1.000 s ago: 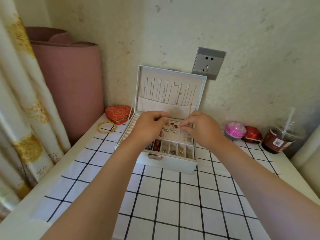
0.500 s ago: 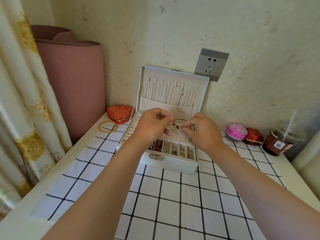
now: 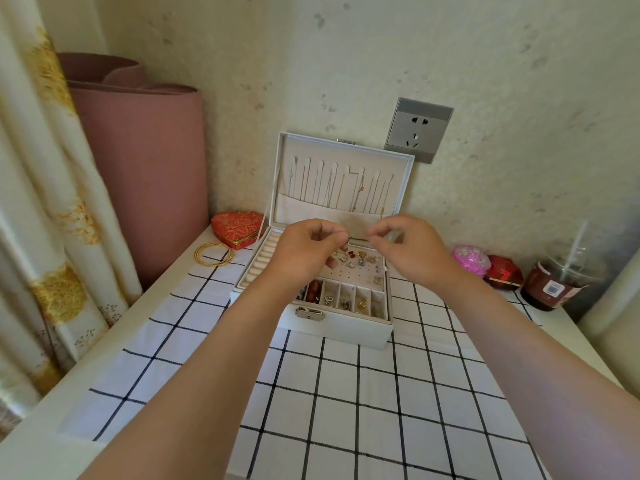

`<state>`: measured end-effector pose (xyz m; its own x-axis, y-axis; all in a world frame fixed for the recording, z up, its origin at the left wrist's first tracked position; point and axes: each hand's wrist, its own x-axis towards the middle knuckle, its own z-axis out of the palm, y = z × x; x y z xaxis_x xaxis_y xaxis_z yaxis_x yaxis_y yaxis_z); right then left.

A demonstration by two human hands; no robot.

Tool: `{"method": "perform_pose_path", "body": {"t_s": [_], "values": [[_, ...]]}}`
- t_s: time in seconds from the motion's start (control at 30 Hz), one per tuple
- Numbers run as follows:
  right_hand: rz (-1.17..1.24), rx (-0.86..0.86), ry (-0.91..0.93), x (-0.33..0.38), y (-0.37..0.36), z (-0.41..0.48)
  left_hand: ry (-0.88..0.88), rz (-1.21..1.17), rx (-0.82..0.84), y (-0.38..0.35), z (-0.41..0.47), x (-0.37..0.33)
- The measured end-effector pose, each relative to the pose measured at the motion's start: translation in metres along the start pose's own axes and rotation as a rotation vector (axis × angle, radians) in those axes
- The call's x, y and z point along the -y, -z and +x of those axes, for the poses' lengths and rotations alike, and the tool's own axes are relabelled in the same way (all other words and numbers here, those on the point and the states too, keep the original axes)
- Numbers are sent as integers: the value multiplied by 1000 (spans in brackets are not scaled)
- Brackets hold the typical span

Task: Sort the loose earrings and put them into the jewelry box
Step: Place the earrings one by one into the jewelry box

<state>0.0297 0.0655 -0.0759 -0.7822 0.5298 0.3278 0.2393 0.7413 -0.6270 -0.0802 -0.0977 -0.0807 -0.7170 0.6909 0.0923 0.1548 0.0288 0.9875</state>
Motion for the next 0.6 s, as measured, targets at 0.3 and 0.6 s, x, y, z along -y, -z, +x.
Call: {"method": "perform_pose_path", "body": {"t_s": [0.3,0.6], "values": [[347,97,63,27,16,-20,91,-100,51,-19,-9,-4],[309,12,34,20,10,-23,58,-63,8,-26,-12,-6]]}}
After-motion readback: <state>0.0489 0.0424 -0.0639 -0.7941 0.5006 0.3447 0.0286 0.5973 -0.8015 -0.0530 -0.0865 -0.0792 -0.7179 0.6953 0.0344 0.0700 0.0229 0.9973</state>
